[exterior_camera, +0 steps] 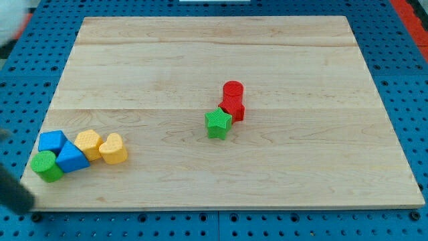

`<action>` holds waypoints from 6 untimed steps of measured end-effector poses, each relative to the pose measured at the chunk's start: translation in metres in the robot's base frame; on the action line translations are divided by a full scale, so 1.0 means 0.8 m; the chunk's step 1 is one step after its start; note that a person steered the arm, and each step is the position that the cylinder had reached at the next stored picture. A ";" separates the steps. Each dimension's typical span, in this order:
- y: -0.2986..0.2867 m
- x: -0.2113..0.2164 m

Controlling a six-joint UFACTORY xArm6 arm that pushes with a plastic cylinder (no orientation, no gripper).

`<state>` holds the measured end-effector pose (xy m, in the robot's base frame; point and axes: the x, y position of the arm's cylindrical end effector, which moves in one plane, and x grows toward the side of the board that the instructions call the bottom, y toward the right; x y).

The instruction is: Push the green circle into the yellow hexagon

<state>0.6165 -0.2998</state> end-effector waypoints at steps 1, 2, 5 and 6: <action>-0.005 -0.020; 0.008 -0.049; 0.059 -0.051; 0.079 -0.051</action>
